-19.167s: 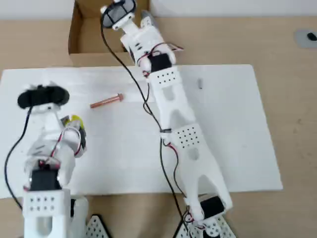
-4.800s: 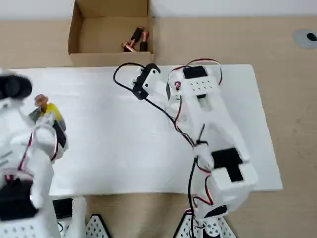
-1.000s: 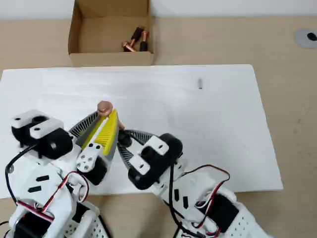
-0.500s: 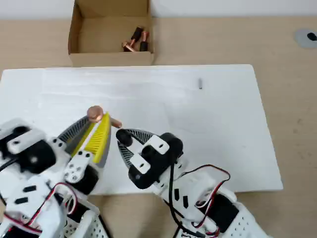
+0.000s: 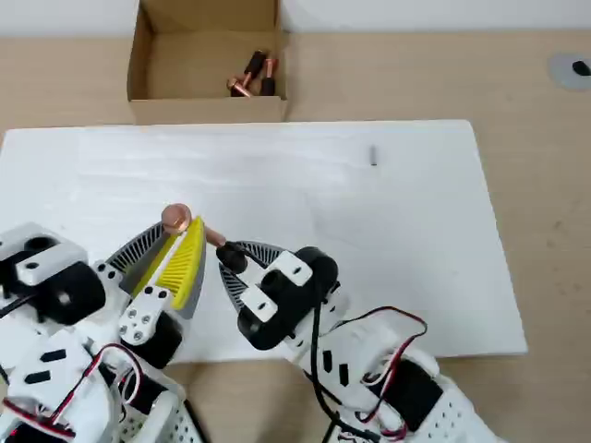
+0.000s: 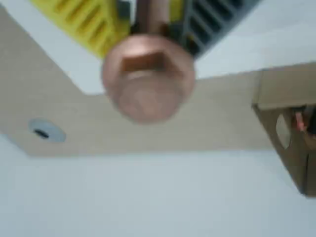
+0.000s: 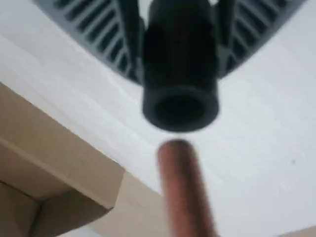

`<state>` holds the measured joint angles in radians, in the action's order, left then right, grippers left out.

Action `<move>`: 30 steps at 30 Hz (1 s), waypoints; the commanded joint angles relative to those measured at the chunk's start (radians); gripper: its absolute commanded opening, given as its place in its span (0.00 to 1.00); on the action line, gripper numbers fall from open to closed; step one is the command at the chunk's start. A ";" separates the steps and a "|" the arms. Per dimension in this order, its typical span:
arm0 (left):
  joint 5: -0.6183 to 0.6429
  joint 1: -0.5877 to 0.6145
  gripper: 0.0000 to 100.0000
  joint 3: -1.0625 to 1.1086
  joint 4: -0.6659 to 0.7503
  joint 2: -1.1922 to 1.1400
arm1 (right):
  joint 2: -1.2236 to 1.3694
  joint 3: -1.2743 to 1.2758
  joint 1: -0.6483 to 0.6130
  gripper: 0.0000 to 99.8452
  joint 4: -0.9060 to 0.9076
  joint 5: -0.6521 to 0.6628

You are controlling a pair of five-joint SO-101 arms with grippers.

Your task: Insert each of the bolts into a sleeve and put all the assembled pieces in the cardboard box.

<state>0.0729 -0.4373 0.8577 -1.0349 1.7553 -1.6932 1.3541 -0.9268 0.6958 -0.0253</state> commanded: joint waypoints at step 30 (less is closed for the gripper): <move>0.048 -0.055 0.01 -0.279 -0.141 -0.262 | -0.016 -0.012 0.016 0.01 -0.021 -0.009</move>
<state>0.1189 -0.5340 0.5999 -1.1853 1.5037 -1.6932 1.3541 -0.9268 0.6958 -0.0253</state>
